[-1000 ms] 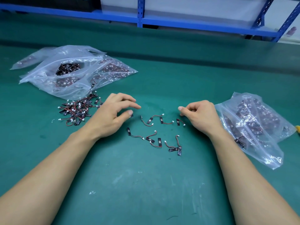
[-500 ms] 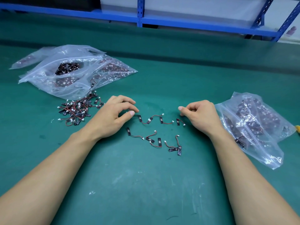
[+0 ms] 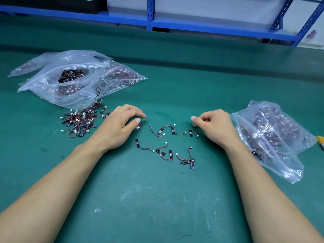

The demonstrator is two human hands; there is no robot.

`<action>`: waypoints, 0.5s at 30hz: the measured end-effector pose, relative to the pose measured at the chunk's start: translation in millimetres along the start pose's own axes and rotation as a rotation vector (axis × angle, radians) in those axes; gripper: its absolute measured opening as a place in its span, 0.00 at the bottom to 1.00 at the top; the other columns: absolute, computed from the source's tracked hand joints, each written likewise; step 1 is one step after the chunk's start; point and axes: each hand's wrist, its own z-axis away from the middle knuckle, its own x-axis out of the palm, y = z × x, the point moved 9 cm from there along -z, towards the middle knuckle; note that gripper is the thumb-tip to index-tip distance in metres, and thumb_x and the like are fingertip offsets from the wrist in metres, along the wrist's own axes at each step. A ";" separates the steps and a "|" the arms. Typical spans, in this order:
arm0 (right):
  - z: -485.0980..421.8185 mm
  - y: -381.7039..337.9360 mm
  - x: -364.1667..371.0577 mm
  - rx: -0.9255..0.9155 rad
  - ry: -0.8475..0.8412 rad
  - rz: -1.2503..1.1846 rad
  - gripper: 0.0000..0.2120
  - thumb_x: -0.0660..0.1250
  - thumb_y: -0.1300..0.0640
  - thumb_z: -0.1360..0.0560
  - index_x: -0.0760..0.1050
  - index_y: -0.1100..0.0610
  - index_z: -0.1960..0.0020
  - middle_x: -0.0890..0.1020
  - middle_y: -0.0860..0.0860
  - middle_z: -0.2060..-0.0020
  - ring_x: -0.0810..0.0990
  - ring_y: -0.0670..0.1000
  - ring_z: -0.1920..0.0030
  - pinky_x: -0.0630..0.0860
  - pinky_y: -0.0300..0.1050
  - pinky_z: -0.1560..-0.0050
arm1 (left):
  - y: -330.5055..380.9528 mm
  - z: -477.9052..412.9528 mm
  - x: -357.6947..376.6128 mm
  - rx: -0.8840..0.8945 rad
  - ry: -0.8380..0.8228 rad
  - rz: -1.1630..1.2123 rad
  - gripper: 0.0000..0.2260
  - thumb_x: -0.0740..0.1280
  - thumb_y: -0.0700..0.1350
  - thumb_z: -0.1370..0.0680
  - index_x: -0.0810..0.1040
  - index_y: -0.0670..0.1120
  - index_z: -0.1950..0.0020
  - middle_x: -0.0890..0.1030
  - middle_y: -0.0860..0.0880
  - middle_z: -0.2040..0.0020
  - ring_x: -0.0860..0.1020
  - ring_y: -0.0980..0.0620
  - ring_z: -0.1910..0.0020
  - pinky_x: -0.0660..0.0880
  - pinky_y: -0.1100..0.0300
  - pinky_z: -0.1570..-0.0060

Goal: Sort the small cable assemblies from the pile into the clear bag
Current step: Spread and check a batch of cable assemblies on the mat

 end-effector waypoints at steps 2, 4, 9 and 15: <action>-0.1 -0.4 -0.1 -0.005 0.003 0.005 0.16 0.70 0.44 0.24 0.83 0.51 0.67 0.67 0.44 0.83 0.67 0.45 0.77 0.61 0.42 0.70 | -0.5 -0.1 0.1 0.002 -0.002 -0.007 0.10 0.64 0.41 0.18 0.81 0.49 0.41 0.78 0.55 0.41 0.73 0.50 0.41 0.64 0.60 0.40; -0.2 -0.4 -0.2 -0.008 0.004 0.005 0.16 0.70 0.44 0.24 0.83 0.50 0.67 0.67 0.44 0.83 0.66 0.46 0.77 0.62 0.42 0.69 | -1.2 -0.1 -0.1 -0.001 0.001 -0.008 0.10 0.64 0.40 0.18 0.81 0.49 0.40 0.78 0.55 0.41 0.73 0.51 0.41 0.65 0.59 0.39; 0.0 -0.7 0.0 -0.010 0.004 0.010 0.16 0.70 0.44 0.24 0.83 0.50 0.67 0.67 0.44 0.83 0.67 0.46 0.76 0.62 0.42 0.69 | -5.9 -0.8 -0.3 -0.039 0.012 -0.010 0.12 0.63 0.40 0.18 0.80 0.49 0.38 0.79 0.54 0.42 0.73 0.51 0.42 0.65 0.60 0.42; 0.2 -0.8 -0.3 -0.008 0.006 0.005 0.16 0.70 0.44 0.25 0.82 0.51 0.67 0.67 0.45 0.83 0.66 0.46 0.76 0.61 0.41 0.69 | -7.3 -1.0 -0.4 -0.057 0.019 0.002 0.14 0.62 0.37 0.19 0.78 0.48 0.36 0.79 0.56 0.44 0.73 0.53 0.43 0.64 0.63 0.44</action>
